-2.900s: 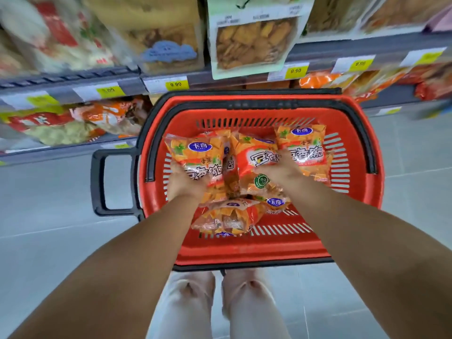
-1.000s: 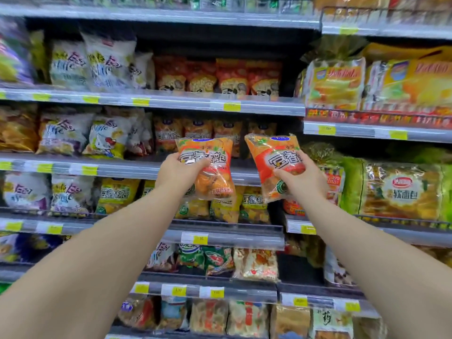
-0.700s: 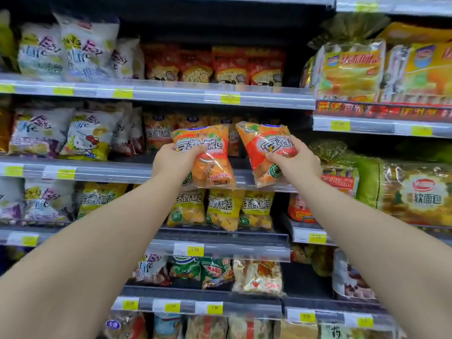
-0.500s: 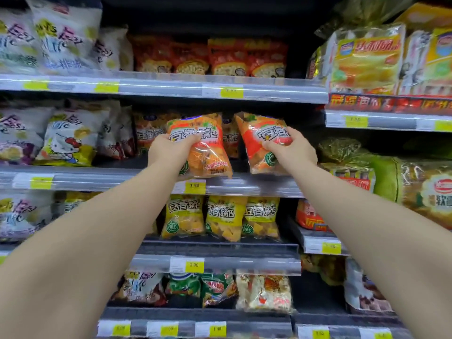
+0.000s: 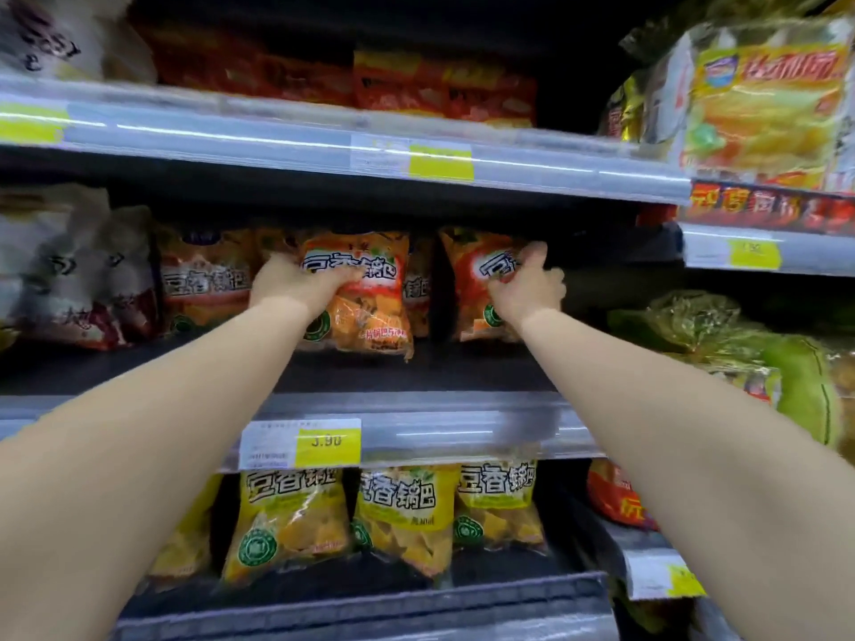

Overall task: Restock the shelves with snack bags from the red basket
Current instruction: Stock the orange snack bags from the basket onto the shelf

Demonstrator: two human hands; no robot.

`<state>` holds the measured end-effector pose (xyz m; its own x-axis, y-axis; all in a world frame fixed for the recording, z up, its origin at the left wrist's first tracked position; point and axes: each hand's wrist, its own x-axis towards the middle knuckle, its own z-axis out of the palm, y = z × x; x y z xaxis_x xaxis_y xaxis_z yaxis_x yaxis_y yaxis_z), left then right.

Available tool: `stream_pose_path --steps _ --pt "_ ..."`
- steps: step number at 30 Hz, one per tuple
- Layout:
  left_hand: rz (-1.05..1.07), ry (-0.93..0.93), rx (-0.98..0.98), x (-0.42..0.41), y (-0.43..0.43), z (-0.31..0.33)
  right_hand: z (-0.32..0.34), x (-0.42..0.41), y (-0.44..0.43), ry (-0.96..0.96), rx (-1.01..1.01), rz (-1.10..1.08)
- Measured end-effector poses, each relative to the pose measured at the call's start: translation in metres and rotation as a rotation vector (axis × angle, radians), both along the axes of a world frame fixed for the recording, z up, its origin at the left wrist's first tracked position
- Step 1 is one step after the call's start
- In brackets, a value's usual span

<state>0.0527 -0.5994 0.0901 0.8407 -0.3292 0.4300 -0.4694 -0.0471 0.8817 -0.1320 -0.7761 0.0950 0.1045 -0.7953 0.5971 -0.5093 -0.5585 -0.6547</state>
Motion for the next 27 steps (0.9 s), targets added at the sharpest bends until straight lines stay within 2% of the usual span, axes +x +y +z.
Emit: stream_pose_path --steps 4,8,11,17,21,23,25,27 --pt "-0.11 0.052 -0.05 0.011 -0.012 -0.011 -0.008 0.023 -0.023 0.052 0.012 -0.084" --pt "-0.12 0.082 -0.063 0.017 -0.017 -0.016 -0.016 0.033 -0.036 0.343 0.06 -0.124" --pt "-0.132 0.104 -0.064 0.015 -0.016 -0.015 -0.017 0.026 -0.032 0.44 0.052 -0.093" --pt "-0.086 0.123 -0.043 -0.008 -0.006 -0.01 -0.014 -0.003 0.004 0.445 0.048 -0.017" --pt "-0.089 0.228 -0.07 -0.041 0.0 -0.004 -0.012 -0.024 0.044 0.085 -0.031 0.223" --pt "-0.144 0.246 -0.118 -0.062 0.005 -0.005 -0.016 -0.034 0.07 0.002 -0.073 0.367" --pt "-0.139 0.255 -0.162 -0.083 0.013 -0.006 -0.02 -0.04 0.093 0.076 -0.084 0.474" --pt "-0.103 0.233 -0.124 -0.104 0.021 -0.007 -0.025 -0.046 0.112 0.221 -0.097 0.491"
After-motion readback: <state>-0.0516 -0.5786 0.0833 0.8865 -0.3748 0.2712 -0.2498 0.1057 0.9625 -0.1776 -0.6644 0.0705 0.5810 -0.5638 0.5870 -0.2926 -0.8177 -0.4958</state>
